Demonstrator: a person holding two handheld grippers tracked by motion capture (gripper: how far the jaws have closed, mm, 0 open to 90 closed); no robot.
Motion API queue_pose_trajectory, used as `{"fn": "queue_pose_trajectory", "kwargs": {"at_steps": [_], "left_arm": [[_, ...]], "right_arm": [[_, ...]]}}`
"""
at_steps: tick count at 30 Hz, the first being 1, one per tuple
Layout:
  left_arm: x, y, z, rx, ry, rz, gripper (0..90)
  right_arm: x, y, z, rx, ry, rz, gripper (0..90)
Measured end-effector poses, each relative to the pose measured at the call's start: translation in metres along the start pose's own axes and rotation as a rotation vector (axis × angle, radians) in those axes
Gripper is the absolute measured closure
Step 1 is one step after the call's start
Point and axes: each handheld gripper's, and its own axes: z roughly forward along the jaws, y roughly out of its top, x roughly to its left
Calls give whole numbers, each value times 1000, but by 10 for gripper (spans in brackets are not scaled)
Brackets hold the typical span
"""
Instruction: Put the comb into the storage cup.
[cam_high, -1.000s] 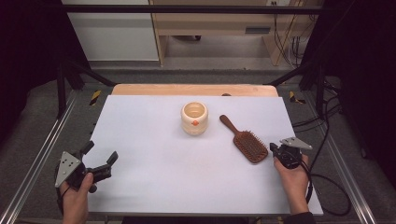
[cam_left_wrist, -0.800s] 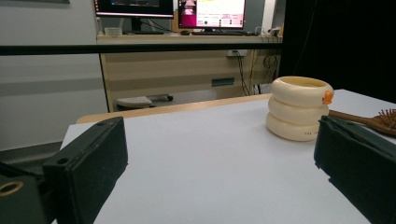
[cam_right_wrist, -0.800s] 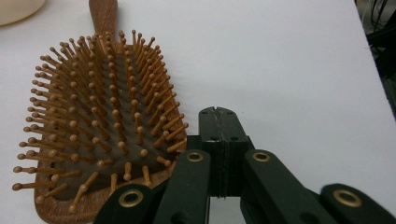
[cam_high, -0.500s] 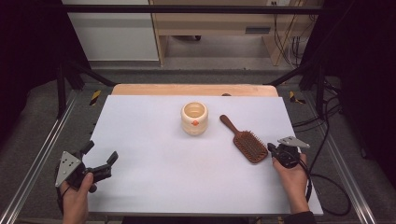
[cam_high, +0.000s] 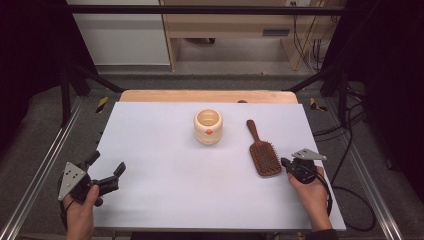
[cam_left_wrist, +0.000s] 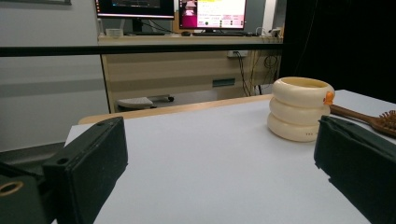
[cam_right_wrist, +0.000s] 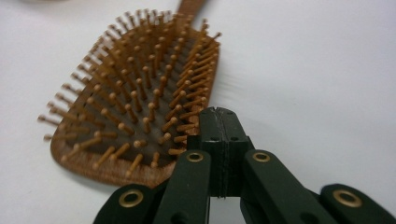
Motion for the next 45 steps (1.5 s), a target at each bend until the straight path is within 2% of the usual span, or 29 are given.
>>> {"fn": "queue_pose_trajectory", "kwargs": {"at_steps": [6, 13, 22, 28, 32, 40, 41, 45], "left_arm": [[1, 0, -1, 0, 3, 2, 30], [1, 0, -1, -1, 4, 3, 30], [1, 0, -1, 1, 5, 4, 30], [1, 0, 0, 1, 4, 3, 30], [1, 0, 0, 2, 4, 3, 30], [1, -1, 0, 6, 3, 4, 30], [2, -1, 0, 7, 4, 3, 30], [2, -1, 0, 10, 4, 4, 30]], "right_arm": [[12, 0, -3, 11, 29, -30, 900], [35, 3, -4, 26, 84, -84, 900], [54, 8, 3, 30, 114, -133, 900], [62, 13, 7, 24, 123, -158, 900], [70, 17, 13, 24, 127, -193, 900], [85, 26, 27, 29, 111, -255, 900], [88, 29, 31, 32, 102, -274, 900], [91, 33, 37, 32, 88, -291, 900]]}}
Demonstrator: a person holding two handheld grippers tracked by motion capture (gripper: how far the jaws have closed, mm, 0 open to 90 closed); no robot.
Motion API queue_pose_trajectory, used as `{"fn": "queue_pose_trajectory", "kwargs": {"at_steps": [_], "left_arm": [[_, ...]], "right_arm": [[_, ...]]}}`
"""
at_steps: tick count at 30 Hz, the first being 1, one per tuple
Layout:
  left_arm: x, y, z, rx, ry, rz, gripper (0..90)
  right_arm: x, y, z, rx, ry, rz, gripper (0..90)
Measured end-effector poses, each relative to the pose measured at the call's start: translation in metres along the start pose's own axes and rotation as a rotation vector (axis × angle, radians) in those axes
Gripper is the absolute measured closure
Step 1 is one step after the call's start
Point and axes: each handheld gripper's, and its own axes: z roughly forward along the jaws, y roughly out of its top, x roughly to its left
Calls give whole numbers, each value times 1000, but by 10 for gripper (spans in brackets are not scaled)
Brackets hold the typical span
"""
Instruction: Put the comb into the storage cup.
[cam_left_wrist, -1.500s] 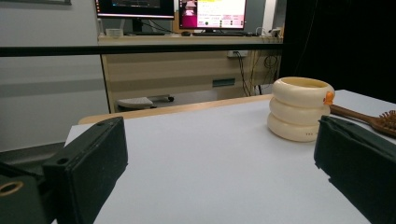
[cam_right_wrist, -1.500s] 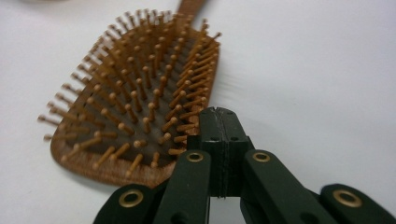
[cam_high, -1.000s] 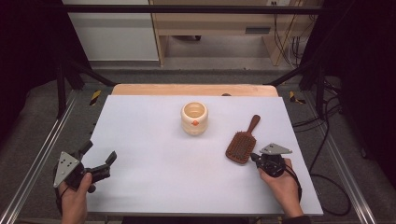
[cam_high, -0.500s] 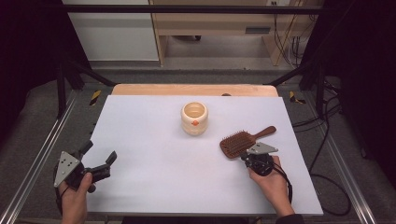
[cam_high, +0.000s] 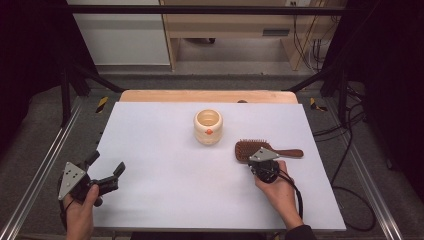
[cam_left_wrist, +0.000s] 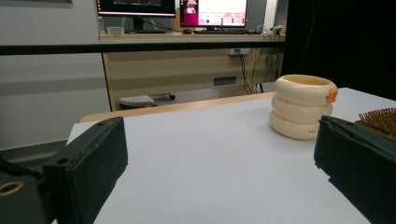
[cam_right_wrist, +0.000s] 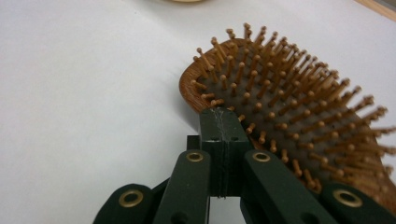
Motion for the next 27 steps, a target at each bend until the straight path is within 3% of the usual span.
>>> {"fn": "queue_pose_trajectory", "kwargs": {"at_steps": [5, 15, 23, 27], "left_arm": [[0, 0, 0, 1, -1, -1, 31], [1, -1, 2, 7, -3, -3, 31], [1, -2, 2, 10, -4, 3, 31], [0, -1, 2, 11, -2, 6, 31]], "right_arm": [[0, 9, 10, 0, -20, 4, 900], [-10, 22, 29, 2, -71, 79, 900], [-16, 23, 32, 5, -78, 127, 900], [-15, 25, 22, -21, -65, 138, 900]]}}
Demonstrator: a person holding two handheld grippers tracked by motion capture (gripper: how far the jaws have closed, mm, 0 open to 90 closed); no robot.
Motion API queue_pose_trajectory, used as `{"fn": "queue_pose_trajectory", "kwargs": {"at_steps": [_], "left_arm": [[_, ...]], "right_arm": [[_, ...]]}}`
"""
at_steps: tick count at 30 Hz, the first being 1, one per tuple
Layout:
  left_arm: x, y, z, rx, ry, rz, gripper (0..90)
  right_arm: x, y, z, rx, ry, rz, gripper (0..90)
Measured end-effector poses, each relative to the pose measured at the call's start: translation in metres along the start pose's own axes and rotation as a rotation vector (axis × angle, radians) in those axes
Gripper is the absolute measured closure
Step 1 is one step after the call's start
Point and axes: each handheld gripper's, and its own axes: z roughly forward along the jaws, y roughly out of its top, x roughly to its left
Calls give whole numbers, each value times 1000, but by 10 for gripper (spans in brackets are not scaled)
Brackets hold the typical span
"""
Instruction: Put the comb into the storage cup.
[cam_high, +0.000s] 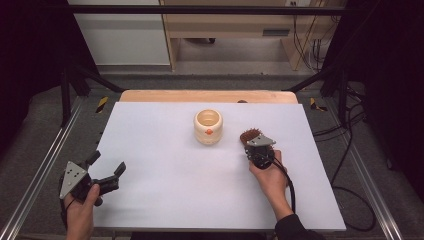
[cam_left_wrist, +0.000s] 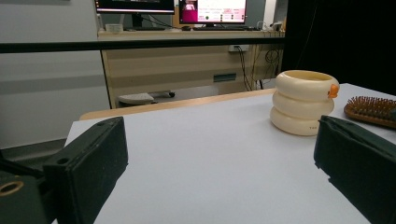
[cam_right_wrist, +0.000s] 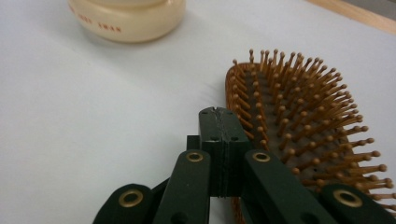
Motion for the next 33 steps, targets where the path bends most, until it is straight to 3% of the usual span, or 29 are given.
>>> {"fn": "queue_pose_trajectory", "kwargs": {"at_steps": [11, 15, 21, 26, 28, 30, 33], "left_arm": [[-2, 1, -2, 0, 3, 11, 31], [-3, 1, -1, 2, 0, 19, 31], [-4, 1, -2, -2, -1, 15, 31], [-4, 1, -2, -2, -4, 14, 30], [-3, 1, -2, 0, -2, 14, 31], [-2, 1, -2, -1, 0, 15, 30], [-2, 1, -2, 0, -1, 18, 30]], "right_arm": [[-13, -6, -47, -86, 16, 72, 900], [-22, -12, -63, -116, 33, 80, 851], [-31, -18, -76, -115, 35, 92, 595], [-35, -16, -75, -94, 9, 89, 359], [-35, -16, -74, -88, 5, 84, 317], [-36, -16, -72, -60, -3, 93, 202], [-38, -17, -71, -47, -3, 100, 156]]}}
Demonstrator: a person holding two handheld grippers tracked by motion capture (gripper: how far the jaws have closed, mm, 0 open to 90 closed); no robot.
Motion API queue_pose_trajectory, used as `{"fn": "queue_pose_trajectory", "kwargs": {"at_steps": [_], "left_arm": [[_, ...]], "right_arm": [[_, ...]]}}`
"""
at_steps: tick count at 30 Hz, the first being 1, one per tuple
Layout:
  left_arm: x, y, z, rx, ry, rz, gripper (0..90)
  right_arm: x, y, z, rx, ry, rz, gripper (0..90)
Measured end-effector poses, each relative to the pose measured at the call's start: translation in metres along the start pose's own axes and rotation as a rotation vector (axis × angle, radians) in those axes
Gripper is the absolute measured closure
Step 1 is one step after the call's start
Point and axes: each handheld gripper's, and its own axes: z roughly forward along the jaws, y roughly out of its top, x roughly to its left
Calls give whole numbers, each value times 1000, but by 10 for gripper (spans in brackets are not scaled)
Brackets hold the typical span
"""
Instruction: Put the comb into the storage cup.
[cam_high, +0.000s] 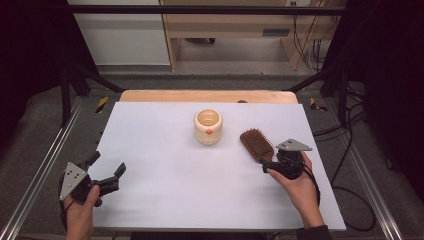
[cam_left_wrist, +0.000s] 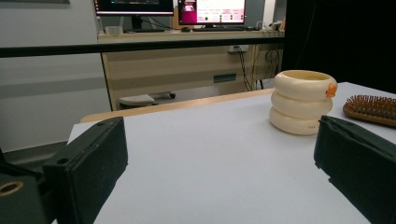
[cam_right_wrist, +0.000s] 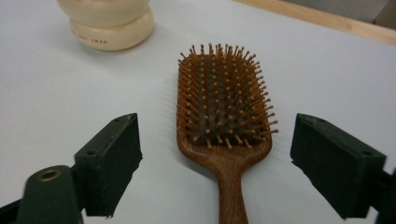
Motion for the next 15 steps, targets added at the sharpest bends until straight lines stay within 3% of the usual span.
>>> {"fn": "queue_pose_trajectory", "kwargs": {"at_steps": [5, 15], "left_arm": [[-1, 0, 1, 2, -3, 0, 30], [-2, 0, 1, 4, -7, 5, 29]], "right_arm": [[-7, -2, 3, 37, 5, 31, 90], [-18, -8, 6, 113, 1, 66, 85]]}}
